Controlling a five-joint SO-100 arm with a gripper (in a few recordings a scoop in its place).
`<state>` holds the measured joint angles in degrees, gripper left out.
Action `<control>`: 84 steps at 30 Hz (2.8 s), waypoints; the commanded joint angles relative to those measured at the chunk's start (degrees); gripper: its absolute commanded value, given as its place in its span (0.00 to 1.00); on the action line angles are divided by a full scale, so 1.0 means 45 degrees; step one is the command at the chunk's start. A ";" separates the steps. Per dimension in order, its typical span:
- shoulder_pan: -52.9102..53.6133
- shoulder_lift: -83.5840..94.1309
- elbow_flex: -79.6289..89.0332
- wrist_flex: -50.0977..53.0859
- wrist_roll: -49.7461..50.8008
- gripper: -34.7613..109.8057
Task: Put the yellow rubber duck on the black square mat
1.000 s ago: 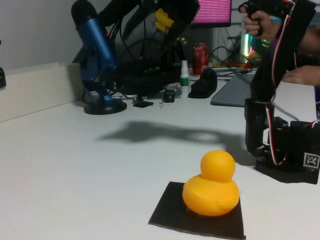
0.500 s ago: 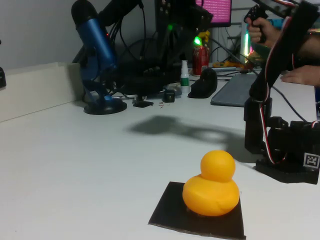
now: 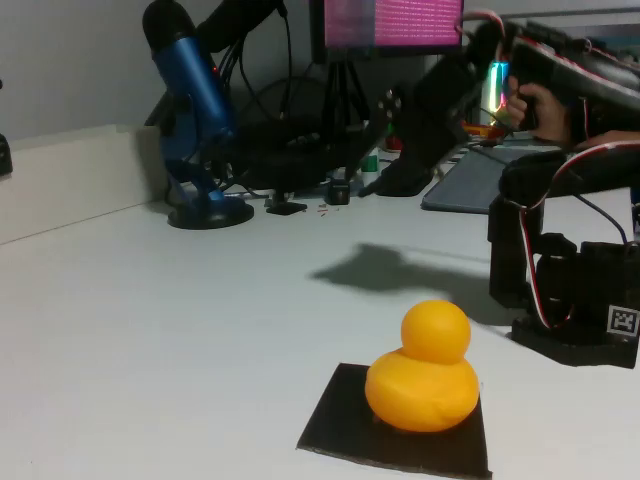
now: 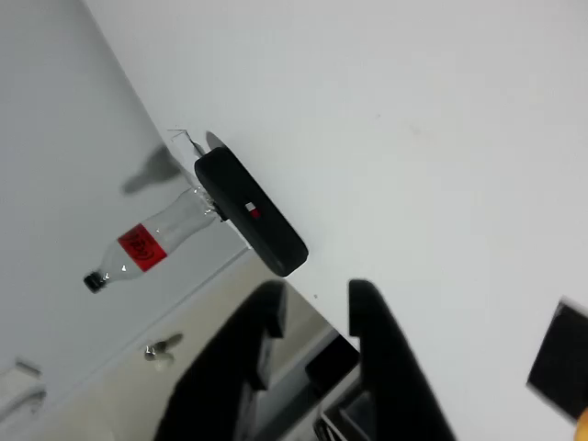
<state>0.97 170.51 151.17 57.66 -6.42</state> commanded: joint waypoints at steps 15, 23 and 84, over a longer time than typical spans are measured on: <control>0.0332 0.4863 0.4219 -0.0156 0.0020 0.29; 0.0332 0.4863 0.4785 -0.0176 -0.0059 0.29; 0.0273 0.4863 0.4902 -0.0176 -0.0117 0.29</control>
<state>1.05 191.25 173.32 56.69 -6.24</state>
